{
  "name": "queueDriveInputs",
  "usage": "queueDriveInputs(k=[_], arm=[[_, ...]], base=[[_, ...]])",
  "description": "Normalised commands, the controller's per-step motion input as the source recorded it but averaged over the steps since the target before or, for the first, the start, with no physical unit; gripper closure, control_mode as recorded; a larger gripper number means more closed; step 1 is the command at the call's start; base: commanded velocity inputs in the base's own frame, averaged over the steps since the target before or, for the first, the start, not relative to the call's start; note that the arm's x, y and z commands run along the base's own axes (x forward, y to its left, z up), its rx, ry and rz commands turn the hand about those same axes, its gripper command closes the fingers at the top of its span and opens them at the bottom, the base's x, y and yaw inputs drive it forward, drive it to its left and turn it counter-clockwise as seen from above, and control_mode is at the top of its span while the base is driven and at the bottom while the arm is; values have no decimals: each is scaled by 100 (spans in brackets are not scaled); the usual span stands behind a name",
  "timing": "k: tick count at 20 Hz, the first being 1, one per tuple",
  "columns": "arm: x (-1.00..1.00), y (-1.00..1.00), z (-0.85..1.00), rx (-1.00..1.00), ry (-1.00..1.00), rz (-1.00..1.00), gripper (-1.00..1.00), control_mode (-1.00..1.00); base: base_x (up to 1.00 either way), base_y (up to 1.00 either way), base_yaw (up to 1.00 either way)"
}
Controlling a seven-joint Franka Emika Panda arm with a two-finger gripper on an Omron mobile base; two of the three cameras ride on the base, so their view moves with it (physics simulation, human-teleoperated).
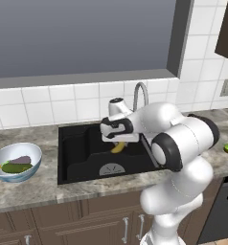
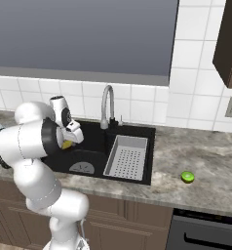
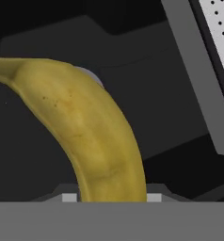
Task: There is a mixed pile of frozen fruits and vegetables on the counter. Locate all the frozen vegetables and place the items in a bowl on the counter. Take all the frozen fruits and defrost them in a running sink.
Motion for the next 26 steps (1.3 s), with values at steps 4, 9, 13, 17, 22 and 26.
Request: queueDriveInputs(k=[4,9,13,17,22,26], arm=[[11,6,-11,0,0,0,100,-100],[10,4,-18,0,0,0,100,-100],[11,6,-21,0,0,0,100,-100],[13,9,-19,0,0,0,100,-100],[13,10,-19,0,0,0,100,-100],[12,11,-19,1,0,0,100,-100]], base=[[0,0,0],[0,0,0],[0,0,0],[0,0,0],[0,0,0],[0,0,0]])
